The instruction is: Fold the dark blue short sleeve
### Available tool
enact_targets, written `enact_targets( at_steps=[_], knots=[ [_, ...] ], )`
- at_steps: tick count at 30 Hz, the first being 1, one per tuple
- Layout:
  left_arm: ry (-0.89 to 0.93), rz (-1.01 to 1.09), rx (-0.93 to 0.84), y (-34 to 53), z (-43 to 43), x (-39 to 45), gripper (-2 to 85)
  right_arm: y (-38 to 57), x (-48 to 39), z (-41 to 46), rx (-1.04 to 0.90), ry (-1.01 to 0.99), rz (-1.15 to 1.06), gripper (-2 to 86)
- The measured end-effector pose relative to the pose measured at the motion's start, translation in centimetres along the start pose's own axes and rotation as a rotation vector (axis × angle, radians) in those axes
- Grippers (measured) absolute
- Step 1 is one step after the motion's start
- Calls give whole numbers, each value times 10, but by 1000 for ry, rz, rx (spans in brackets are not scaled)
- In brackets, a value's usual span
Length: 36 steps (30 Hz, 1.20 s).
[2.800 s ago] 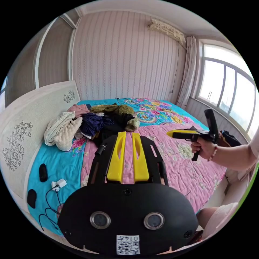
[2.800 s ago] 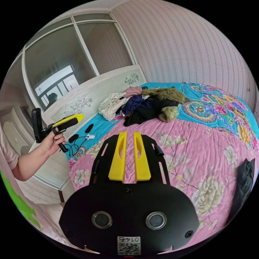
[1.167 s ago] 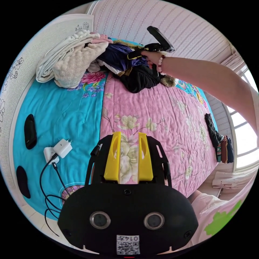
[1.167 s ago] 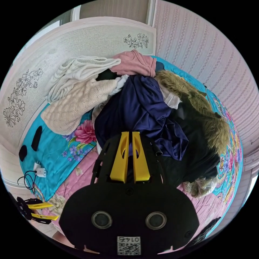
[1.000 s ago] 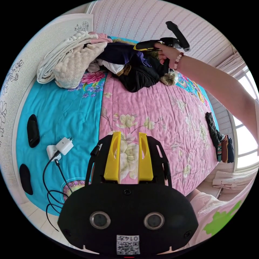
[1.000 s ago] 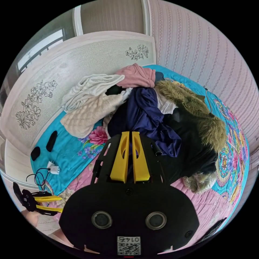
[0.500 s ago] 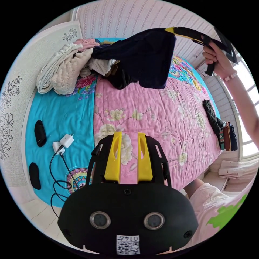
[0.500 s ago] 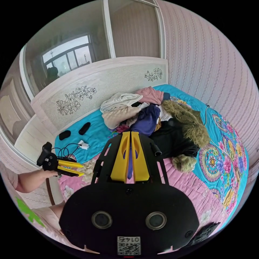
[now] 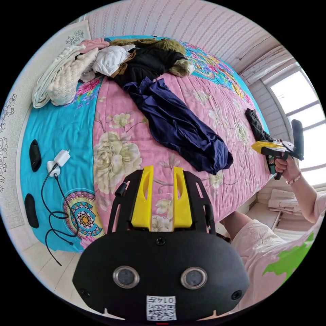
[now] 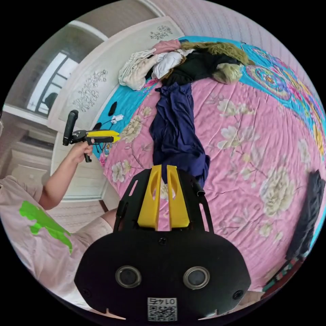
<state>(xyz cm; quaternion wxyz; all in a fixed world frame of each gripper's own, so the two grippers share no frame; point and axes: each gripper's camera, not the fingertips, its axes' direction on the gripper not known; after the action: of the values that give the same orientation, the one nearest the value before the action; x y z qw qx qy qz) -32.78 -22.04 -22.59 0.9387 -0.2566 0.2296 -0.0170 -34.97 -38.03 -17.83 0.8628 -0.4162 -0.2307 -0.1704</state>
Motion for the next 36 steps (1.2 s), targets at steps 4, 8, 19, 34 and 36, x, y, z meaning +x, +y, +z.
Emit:
enact_targets(
  at_steps=[4,8,19,34,36],
  knots=[
    [21,48,-39,-12,21,24,91,14,20,15,4,52,48,84],
    [33,94,-70,-26,42,47,87,7,21,48,-37,156,-34,97],
    [83,52,-133,-54,84,47,89,-20,38,105,-84,323,-79,23],
    [156,135,-93,-105,100,85,84,91,336,-22,588,-512,1078,22],
    [154,159,-114,-113,112,96,84,91,341,-18,534,-421,982,33]
  ],
)
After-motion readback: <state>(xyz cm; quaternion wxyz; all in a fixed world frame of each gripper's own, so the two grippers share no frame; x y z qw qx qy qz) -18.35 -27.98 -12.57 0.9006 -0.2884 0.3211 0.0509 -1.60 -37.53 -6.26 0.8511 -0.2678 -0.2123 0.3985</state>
